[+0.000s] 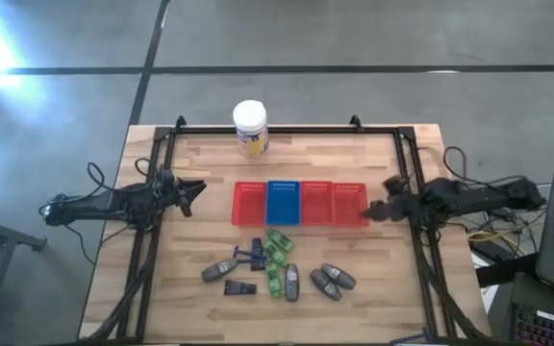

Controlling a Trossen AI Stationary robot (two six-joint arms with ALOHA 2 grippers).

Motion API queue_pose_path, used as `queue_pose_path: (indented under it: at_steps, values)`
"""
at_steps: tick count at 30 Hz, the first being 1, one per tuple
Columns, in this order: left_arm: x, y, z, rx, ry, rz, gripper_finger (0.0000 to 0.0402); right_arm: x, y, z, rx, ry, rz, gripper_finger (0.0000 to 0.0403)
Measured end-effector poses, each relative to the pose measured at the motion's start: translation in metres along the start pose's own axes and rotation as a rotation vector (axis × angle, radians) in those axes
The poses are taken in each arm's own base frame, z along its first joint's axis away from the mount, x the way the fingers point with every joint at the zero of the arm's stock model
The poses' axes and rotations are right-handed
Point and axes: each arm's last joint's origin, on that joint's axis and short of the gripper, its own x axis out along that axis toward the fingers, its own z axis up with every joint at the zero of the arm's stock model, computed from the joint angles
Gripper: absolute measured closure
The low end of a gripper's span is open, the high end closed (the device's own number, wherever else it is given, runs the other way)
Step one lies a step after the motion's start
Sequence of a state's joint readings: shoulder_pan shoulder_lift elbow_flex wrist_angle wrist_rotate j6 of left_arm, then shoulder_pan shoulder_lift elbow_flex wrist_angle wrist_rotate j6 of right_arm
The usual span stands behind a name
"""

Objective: Pick & Place Travel size toiletries
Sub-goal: Put the deodorant into the right red bin

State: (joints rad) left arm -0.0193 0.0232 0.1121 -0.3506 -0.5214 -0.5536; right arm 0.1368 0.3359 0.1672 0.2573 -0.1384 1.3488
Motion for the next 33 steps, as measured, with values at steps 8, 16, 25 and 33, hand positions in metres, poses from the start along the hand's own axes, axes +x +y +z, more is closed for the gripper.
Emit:
queue_pose_path:
  at_steps: [8,16,25,33]
  values:
    - [0.0,0.0,0.0,0.0,0.0,0.0,0.0305,0.02,0.008,-0.021,-0.002,0.335,-0.493,0.0169]
    - [0.0,0.0,0.0,0.0,0.0,0.0,0.0305,0.05,0.009,-0.023,-0.044,0.331,-0.711,0.0184]
    - [0.0,0.0,0.0,0.0,0.0,0.0,0.0305,0.086,-0.002,-0.045,0.048,0.612,-0.836,0.0187]
    - [0.0,0.0,0.0,0.0,0.0,0.0,0.0305,0.111,-0.027,-0.063,0.016,0.692,-0.989,0.0136]
